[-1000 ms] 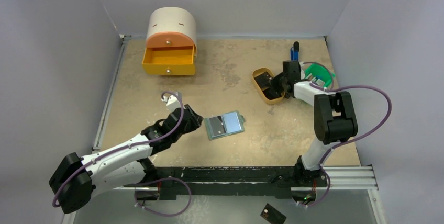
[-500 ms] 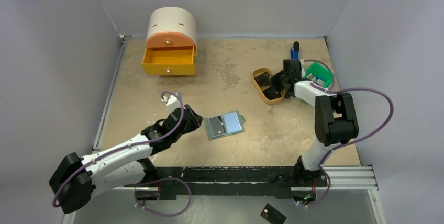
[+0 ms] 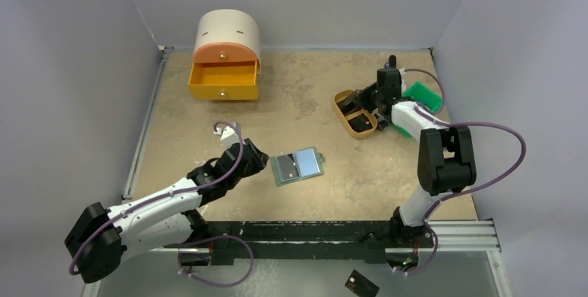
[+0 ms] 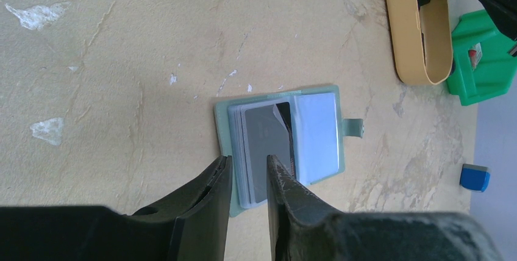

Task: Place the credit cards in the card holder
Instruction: Pick up the credit card from the storage box.

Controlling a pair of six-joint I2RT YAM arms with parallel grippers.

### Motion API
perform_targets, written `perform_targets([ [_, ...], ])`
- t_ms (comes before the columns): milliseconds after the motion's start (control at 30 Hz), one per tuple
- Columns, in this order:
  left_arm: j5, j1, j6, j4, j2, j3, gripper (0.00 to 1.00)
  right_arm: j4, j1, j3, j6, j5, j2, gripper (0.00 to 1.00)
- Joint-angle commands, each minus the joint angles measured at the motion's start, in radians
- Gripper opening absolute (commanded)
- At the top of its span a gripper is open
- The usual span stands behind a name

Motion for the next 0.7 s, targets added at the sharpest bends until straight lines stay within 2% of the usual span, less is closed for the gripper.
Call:
perform_targets([
  [0, -0.018, 0.003, 0.006, 0.003, -0.026, 0.025, 0.26, -0.024, -0.004, 0.085, -0.046, 0.019, -0.059, 0.00],
  [167, -0.053, 0.002, 0.059, -0.044, -0.056, 0.063, 0.27, -0.064, 0.010, 0.185, -0.217, 0.068, -0.192, 0.00],
  [233, -0.013, 0.003, 0.121, -0.017, -0.056, 0.076, 0.28, -0.071, 0.049, 0.176, -0.291, 0.055, -0.260, 0.00],
  [333, 0.068, 0.002, 0.195, 0.013, -0.017, 0.105, 0.36, -0.064, 0.141, 0.126, -0.411, 0.029, -0.359, 0.00],
  [467, 0.103, -0.003, 0.200, 0.018, 0.054, 0.119, 0.40, -0.166, 0.231, 0.089, -0.558, -0.172, -0.398, 0.00],
  [667, 0.130, -0.004, 0.149, 0.104, 0.117, 0.062, 0.42, -0.238, 0.288, -0.083, -0.638, -0.403, -0.386, 0.00],
])
